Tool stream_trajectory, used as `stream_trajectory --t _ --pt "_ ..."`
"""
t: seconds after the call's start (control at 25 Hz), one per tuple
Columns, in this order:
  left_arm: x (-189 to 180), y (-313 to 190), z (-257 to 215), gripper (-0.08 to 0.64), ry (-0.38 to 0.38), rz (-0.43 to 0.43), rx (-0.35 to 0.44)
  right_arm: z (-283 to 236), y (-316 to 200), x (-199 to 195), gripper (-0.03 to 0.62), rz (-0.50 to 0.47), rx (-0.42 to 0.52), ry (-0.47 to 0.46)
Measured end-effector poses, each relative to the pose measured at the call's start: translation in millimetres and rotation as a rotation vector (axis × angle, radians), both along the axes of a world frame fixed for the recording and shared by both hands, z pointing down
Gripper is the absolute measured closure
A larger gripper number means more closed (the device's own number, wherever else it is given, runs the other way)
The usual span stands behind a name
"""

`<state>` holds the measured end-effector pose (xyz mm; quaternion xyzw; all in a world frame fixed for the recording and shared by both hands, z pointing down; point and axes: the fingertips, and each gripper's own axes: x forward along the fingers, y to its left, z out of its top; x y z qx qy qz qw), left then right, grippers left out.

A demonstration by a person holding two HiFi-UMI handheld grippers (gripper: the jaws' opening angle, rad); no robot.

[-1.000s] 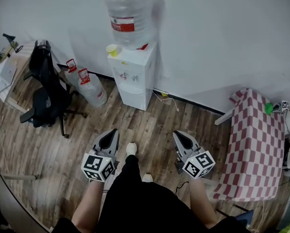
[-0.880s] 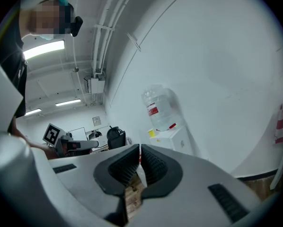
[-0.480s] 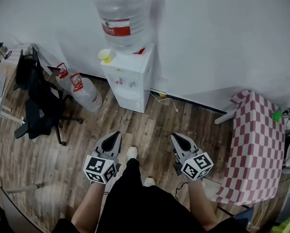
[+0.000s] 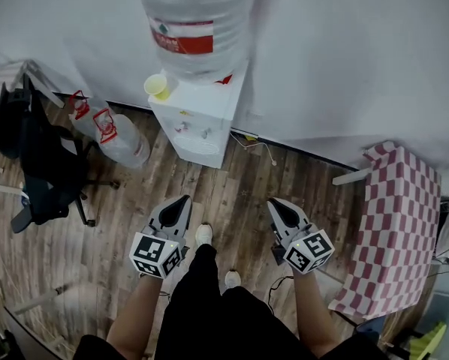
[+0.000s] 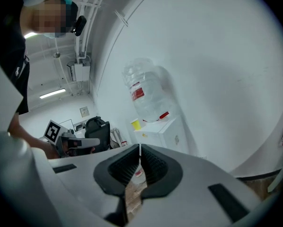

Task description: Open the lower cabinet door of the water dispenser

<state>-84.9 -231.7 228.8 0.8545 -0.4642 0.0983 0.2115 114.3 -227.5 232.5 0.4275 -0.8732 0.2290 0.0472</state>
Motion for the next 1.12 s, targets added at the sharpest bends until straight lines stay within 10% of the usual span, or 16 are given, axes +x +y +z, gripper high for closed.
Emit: stream_trajectory --t 1.12 --pt "-17 -128 212 0.546 -0.053 -0.024 0.084 233 -144 -53 0.567 -0.095 0.006 0.039"
